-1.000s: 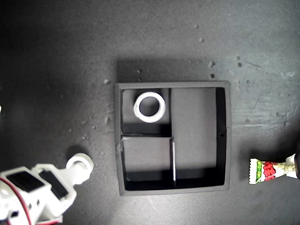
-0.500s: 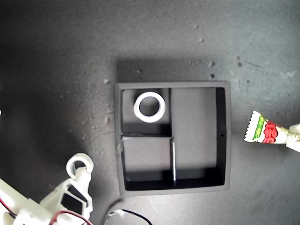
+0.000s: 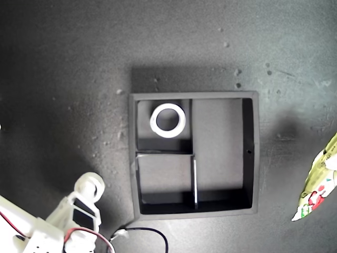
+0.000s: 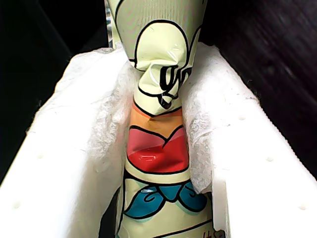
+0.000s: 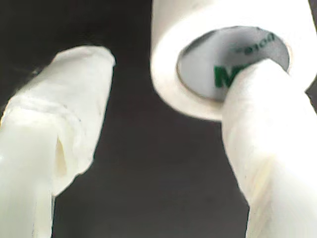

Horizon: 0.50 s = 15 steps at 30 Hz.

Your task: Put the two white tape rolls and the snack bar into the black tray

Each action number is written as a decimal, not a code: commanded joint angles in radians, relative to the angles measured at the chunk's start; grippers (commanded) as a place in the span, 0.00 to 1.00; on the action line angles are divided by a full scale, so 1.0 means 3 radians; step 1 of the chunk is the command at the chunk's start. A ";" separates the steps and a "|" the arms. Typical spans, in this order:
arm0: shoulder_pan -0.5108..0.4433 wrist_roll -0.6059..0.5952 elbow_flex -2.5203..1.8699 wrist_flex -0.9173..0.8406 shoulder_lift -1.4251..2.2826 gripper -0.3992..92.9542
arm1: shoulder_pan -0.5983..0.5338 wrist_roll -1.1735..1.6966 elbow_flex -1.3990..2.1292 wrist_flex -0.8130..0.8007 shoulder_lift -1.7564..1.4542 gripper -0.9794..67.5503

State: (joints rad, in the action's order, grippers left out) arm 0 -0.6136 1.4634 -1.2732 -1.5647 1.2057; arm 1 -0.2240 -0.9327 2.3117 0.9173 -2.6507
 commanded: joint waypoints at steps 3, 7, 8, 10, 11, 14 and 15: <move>-0.0066 0.0097 0.0036 0.0051 0.0133 0.17 | 0.0010 -0.0026 0.0061 -0.0015 0.0000 0.01; -0.0092 0.0133 0.0026 0.0051 0.0199 0.17 | -0.0041 -0.0072 0.0169 -0.0041 0.0000 0.01; -0.0092 0.0143 0.0026 0.0051 0.0199 0.17 | -0.0046 -0.0082 0.0184 -0.0041 0.0000 0.01; -0.0107 0.0169 0.0036 0.0051 0.0199 0.17 | -0.0066 -0.0092 0.0215 -0.0051 0.0000 0.01; -0.0123 0.0184 0.0046 0.0046 0.0199 0.16 | -0.0087 -0.0097 0.0225 -0.0051 0.0000 0.01; -0.0143 0.0256 0.0046 0.0005 0.0276 0.16 | -0.0169 -0.0072 0.0245 -0.0051 0.0000 0.01; -0.0143 0.0266 0.0046 -0.0031 0.0312 0.16 | -0.0189 -0.0066 0.0251 -0.0051 0.0000 0.01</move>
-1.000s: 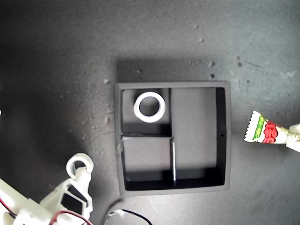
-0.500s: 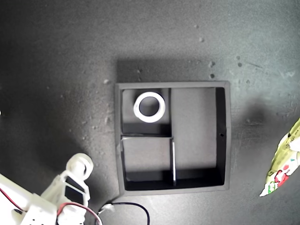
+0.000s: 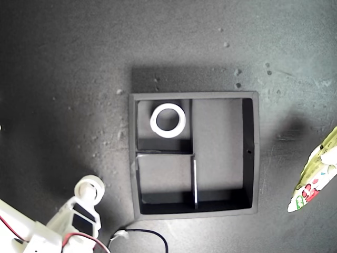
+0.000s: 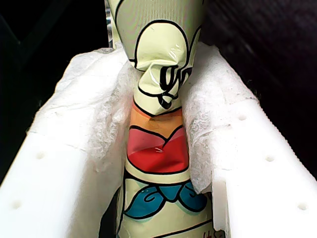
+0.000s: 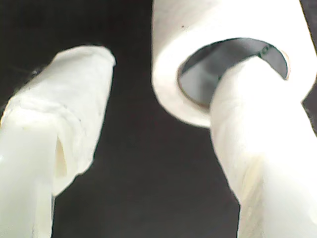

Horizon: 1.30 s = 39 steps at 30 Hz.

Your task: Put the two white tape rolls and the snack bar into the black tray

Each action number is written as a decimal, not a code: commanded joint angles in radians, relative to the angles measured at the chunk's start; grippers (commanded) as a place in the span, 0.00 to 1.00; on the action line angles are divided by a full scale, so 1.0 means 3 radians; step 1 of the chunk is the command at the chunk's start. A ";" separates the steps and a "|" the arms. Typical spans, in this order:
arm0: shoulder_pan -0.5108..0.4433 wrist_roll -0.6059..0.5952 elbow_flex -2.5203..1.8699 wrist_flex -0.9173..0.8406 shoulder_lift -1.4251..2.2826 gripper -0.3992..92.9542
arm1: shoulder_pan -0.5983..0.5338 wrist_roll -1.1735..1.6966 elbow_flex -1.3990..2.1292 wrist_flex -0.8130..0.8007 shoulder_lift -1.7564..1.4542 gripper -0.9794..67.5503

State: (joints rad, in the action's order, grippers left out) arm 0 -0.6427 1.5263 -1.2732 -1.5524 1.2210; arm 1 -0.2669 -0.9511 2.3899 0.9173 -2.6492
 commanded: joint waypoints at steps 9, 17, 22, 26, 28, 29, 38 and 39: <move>-0.0046 -0.0092 0.0281 -0.0102 0.0097 0.16 | -0.0020 -0.0112 0.0056 0.0020 -0.0005 0.01; 0.0000 -0.0077 0.0271 0.0010 -0.0123 0.17 | 0.0031 0.0189 -0.0297 0.0291 0.0026 0.01; 0.0041 -0.0082 0.0286 0.0031 -0.0245 0.17 | 0.0148 0.0793 -0.1227 0.0721 0.0885 0.01; 0.0056 -0.0092 0.0302 0.0087 -0.0343 0.17 | 0.0358 0.1253 -0.2715 0.1406 0.2398 0.01; 0.0056 -0.0072 0.0302 0.0112 -0.0378 0.17 | 0.0450 0.1406 -0.3446 0.1703 0.3073 0.01; 0.0051 -0.0061 0.0302 0.0123 -0.0399 0.17 | 0.0481 0.1457 -0.3753 0.1820 0.3334 0.01; 0.0097 -0.0041 0.0286 0.0164 -0.0491 0.16 | 0.0552 0.1739 -0.5129 0.2137 0.4249 0.01; 0.0112 -0.0041 0.0281 0.0164 -0.0511 0.16 | 0.0547 0.1759 -0.5200 0.2183 0.4321 0.01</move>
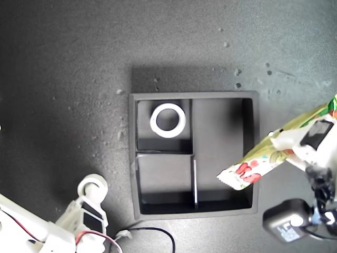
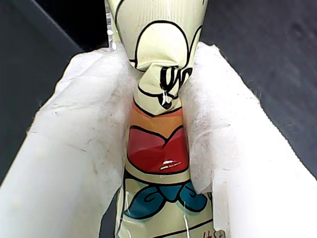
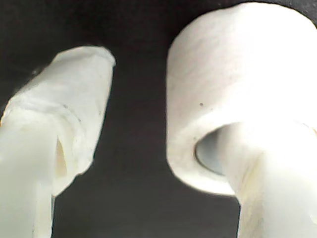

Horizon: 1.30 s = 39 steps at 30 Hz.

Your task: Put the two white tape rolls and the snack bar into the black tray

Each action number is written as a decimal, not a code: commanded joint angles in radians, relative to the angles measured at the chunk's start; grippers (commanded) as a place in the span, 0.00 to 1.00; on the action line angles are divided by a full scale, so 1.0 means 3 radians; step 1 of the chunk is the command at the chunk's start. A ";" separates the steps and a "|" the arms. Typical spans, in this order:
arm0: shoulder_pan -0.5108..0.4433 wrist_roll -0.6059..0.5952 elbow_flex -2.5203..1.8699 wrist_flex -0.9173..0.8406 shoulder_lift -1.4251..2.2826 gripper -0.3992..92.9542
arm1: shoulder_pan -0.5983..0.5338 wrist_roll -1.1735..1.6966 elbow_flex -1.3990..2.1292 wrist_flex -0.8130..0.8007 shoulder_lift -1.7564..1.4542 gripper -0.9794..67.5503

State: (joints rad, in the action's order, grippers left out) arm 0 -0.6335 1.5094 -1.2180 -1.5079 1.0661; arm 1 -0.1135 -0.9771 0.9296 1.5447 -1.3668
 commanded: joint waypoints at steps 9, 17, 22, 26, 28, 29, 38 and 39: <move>0.0332 -0.0015 -0.0077 0.0010 0.0225 0.06 | -0.0184 0.2168 -0.0481 0.0251 0.0450 0.01; 0.0833 -0.0614 0.0450 -0.0798 0.1012 0.01 | -0.0102 0.1002 -0.0685 0.0302 0.0598 0.01; 0.1217 -0.1319 0.1217 -0.1069 0.1007 0.01 | -0.0077 -0.1156 -0.0905 0.0419 0.0598 0.01; 0.1457 -0.1723 0.1488 -0.1074 0.0982 0.01 | -0.0164 -0.2470 -0.1130 0.0527 0.0578 0.01; 0.1488 -0.1846 0.1641 -0.1074 0.0900 0.01 | -0.0205 -0.2879 -0.1166 0.0527 0.0593 0.01; 0.1488 -0.1887 0.1728 -0.1074 0.0854 0.01 | -0.0210 -0.3078 -0.1140 0.0537 0.0593 0.01; 0.1237 -0.1994 0.1969 -0.1079 0.0644 0.01 | -0.0133 -0.1427 -0.1248 0.0803 0.0598 0.01; 0.1186 -0.1979 0.2030 -0.1079 0.0578 0.01 | -0.0128 -0.1156 -0.1181 0.0849 0.0598 0.01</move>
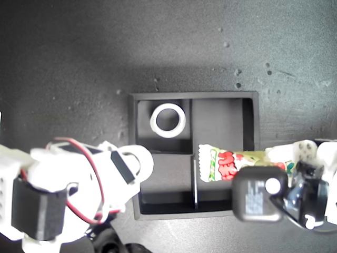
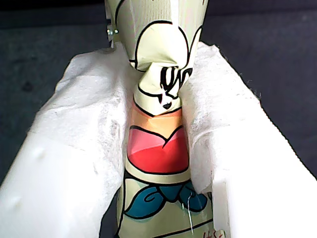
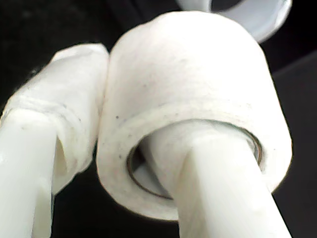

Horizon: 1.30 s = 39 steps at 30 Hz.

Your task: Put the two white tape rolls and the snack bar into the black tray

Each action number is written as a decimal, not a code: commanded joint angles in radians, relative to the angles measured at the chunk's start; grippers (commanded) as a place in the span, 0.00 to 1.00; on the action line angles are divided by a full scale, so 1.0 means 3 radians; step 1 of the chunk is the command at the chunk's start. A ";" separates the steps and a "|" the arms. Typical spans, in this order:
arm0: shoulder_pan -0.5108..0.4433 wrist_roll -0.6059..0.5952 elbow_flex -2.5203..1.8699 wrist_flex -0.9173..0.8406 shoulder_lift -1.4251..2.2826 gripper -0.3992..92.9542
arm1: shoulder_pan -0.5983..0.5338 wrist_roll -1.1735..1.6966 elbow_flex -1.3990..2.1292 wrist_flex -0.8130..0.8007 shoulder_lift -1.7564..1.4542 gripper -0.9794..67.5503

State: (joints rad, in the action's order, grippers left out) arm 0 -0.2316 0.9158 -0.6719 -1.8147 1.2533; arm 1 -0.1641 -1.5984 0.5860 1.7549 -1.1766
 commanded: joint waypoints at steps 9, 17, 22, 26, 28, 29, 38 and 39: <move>-0.0368 0.0102 0.1289 -0.0056 -0.1053 0.01 | 0.0225 0.2833 0.0450 -0.0245 -0.0026 0.01; -0.0332 0.0087 0.1841 -0.0056 -0.1600 0.01 | 0.0327 0.3370 0.0573 -0.0731 -0.0020 0.01; -0.0389 0.0174 0.1846 -0.0056 -0.1744 0.01 | 0.0327 0.3462 0.0747 -0.0926 -0.0020 0.01; -0.0445 0.0225 0.1984 -0.0056 -0.1958 0.01 | 0.0317 0.3518 0.0828 -0.1064 -0.0015 0.01; -0.0455 0.0266 0.1994 -0.0056 -0.2004 0.05 | 0.0307 0.3523 0.0828 -0.1069 -0.0010 0.01; -0.0460 0.0286 0.1994 -0.0056 -0.2015 0.09 | 0.0302 0.3528 0.0823 -0.1069 -0.0010 0.01; -0.0486 0.0322 0.1963 -0.0061 -0.1887 0.15 | 0.0271 0.3523 0.0762 -0.0982 -0.0010 0.01; -0.0486 0.0322 0.1943 -0.0061 -0.1871 0.15 | 0.0271 0.3523 0.0767 -0.0982 -0.0010 0.01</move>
State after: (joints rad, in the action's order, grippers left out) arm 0 -0.3636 1.0002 -0.1181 -1.8162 0.6351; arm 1 -0.0721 -0.5400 0.8376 1.4496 -1.1689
